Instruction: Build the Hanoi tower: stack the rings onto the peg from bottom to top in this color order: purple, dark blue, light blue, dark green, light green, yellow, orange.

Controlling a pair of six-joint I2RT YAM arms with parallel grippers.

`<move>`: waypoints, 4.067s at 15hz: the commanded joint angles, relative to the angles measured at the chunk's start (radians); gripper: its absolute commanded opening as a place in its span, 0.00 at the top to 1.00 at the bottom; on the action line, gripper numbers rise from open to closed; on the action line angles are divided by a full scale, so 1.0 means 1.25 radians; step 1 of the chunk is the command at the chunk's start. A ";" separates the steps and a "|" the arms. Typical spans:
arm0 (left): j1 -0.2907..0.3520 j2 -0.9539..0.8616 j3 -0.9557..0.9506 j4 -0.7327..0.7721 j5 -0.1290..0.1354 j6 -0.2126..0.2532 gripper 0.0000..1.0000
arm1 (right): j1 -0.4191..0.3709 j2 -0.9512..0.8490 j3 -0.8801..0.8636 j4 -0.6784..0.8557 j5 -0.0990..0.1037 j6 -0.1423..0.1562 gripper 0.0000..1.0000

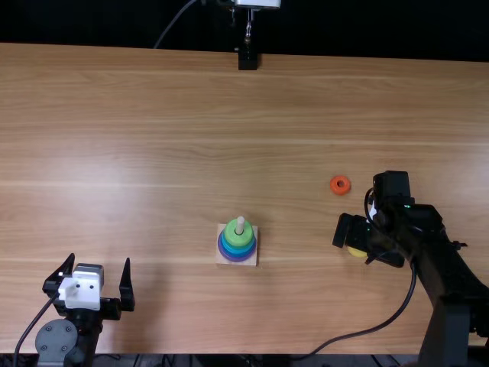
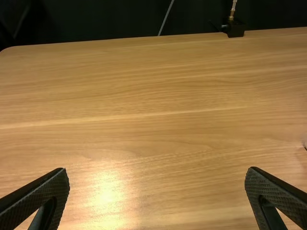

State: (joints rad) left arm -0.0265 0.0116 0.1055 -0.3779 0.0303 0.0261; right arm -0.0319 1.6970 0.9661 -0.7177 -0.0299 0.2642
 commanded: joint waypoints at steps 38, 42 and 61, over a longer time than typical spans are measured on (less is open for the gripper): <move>-0.005 -0.009 -0.084 -0.064 0.005 0.006 0.00 | 0.035 -0.096 0.019 0.002 0.146 0.002 0.92; -0.005 -0.009 -0.084 -0.064 0.005 0.006 0.00 | 0.173 -0.132 0.119 -0.226 0.145 -0.026 0.92; -0.005 -0.009 -0.084 -0.064 0.005 0.006 0.00 | 0.600 -0.009 0.581 -0.399 0.133 -0.011 0.92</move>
State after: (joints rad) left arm -0.0265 0.0116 0.1055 -0.3779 0.0299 0.0261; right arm 0.7086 1.6745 1.6569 -1.2129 0.1310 0.2420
